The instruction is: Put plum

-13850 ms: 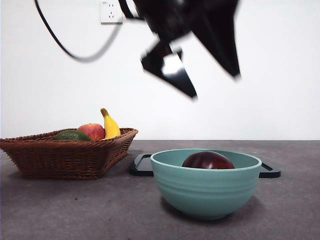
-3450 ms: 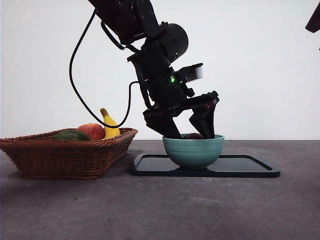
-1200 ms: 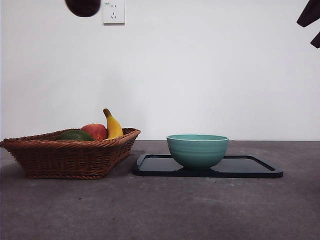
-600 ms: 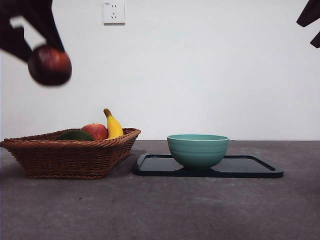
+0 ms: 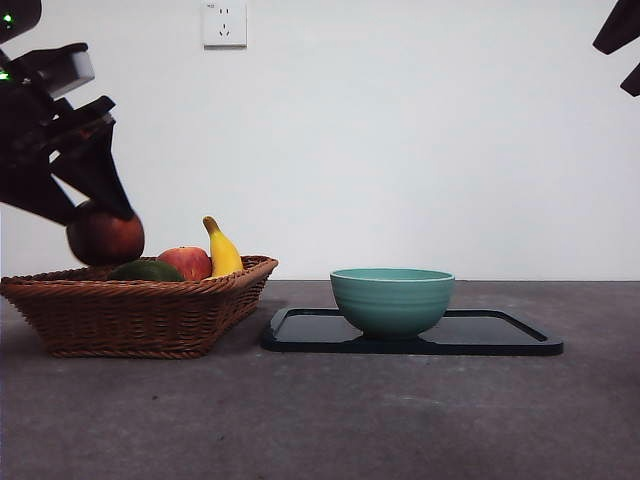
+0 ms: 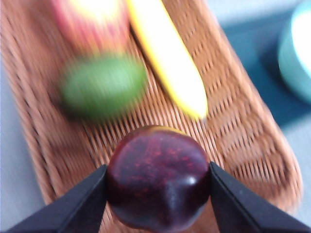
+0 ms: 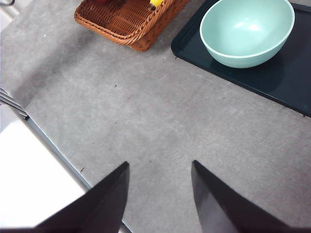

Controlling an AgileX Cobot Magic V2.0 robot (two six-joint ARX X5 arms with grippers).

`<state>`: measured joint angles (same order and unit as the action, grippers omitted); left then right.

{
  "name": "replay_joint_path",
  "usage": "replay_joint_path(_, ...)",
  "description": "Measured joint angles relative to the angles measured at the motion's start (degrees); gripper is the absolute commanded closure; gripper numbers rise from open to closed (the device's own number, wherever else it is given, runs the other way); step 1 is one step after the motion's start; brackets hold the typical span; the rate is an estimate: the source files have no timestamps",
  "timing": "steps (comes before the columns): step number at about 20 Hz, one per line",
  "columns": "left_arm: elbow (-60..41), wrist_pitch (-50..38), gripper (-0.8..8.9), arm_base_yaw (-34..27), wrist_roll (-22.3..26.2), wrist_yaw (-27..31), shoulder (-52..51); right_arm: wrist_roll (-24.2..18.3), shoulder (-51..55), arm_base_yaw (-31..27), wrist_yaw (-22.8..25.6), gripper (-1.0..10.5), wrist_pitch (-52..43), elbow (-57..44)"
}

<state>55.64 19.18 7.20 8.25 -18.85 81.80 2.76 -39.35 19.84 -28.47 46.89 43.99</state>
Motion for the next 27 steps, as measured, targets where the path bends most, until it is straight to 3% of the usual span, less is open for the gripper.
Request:
replay_joint_path(14,-0.26,-4.72,6.10,1.68,-0.22,2.05,8.90,0.00,0.00,0.00,-0.02,7.4,0.00,0.00)
replay_joint_path(17,-0.26,-4.48,4.63,1.70,-0.22,2.05,8.92,0.00,0.00,0.00,0.00,7.4,0.00,0.00)
replay_joint_path(25,-0.26,-1.77,4.56,1.70,-0.22,2.03,8.92,0.00,0.00,0.00,-0.02,7.4,0.00,0.00)
replay_joint_path(27,-0.26,-1.79,3.89,1.70,-0.50,2.03,8.92,0.00,0.00,0.00,-0.02,7.4,0.00,0.00)
